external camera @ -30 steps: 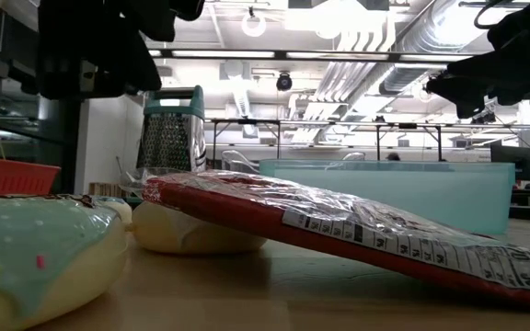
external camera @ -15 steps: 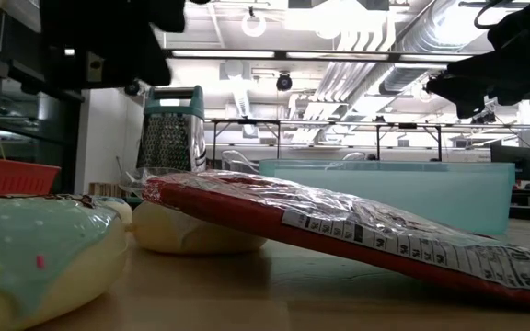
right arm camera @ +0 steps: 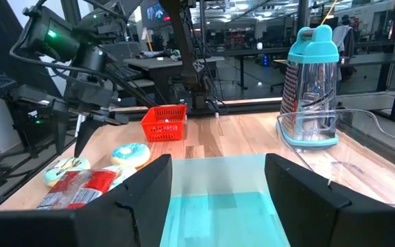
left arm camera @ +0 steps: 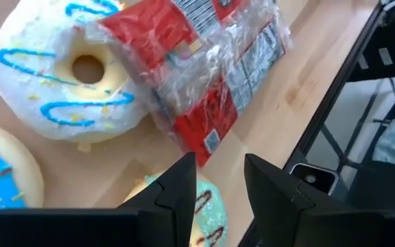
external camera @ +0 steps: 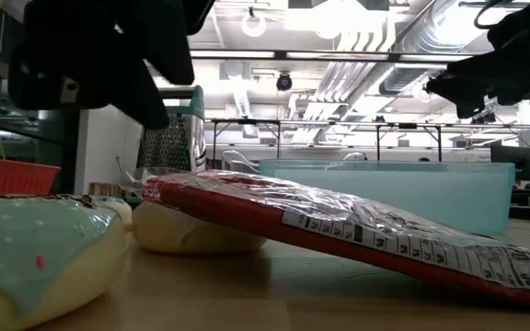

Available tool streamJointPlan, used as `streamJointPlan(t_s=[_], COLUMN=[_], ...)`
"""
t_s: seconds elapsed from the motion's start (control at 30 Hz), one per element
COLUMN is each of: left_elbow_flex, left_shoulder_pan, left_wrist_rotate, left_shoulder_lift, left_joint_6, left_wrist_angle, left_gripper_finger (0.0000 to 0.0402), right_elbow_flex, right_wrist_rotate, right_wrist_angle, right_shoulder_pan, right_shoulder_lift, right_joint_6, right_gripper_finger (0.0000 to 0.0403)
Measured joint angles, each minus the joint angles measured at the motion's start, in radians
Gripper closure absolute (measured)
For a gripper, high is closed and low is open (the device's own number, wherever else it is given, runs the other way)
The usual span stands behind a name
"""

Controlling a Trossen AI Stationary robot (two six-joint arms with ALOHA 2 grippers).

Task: Pick & Place Food Item
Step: Put the red popcorn bag into the green bin

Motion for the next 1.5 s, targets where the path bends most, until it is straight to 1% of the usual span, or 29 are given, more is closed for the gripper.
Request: streamJointPlan(t_s=[0.37,0.57,0.73,0.87,0.93,1.07,1.17,1.5], left_elbow_flex=[0.0,0.0,0.0,-0.001,-0.001,-0.001,-0.001,-0.01], left_shoulder_pan=[0.0,0.0,0.0,-0.004,-0.013,-0.043,-0.064,-0.081], left_wrist_rotate=[0.001,-0.009,-0.013,-0.034,-0.069,-0.144,-0.182,-0.192], left_shoulder_lift=[0.0,0.0,0.0,-0.001,0.0,-0.001,-0.001,0.03], left_joint_6=[-0.079,-0.009,-0.005,-0.05,-0.079,-0.187,-0.233,-0.248], left_wrist_angle=[-0.048,-0.048,-0.052,-0.051,-0.041,-0.024,-0.025,-0.017], left_gripper_finger=[0.0283,0.0283,0.0283,0.0283,0.0283,0.0283,0.0283,0.0283], right_elbow_flex=[0.0,0.0,0.0,0.0,0.0,0.0,0.0,0.0], right_wrist_rotate=[0.0,0.0,0.0,0.0,0.0,0.0,0.0,0.0], right_wrist_angle=[0.0,0.0,0.0,0.0,0.0,0.0,0.0,-0.001], right_shoulder_pan=[0.0,0.0,0.0,0.0,0.0,0.0,0.0,0.0], right_shoulder_lift=[0.0,0.0,0.0,0.0,0.0,0.0,0.0,0.0], right_joint_6=[0.0,0.0,0.0,0.0,0.0,0.0,0.0,0.0], right_gripper_finger=[0.018,0.018,0.018,0.018,0.018,0.018,0.018,0.018])
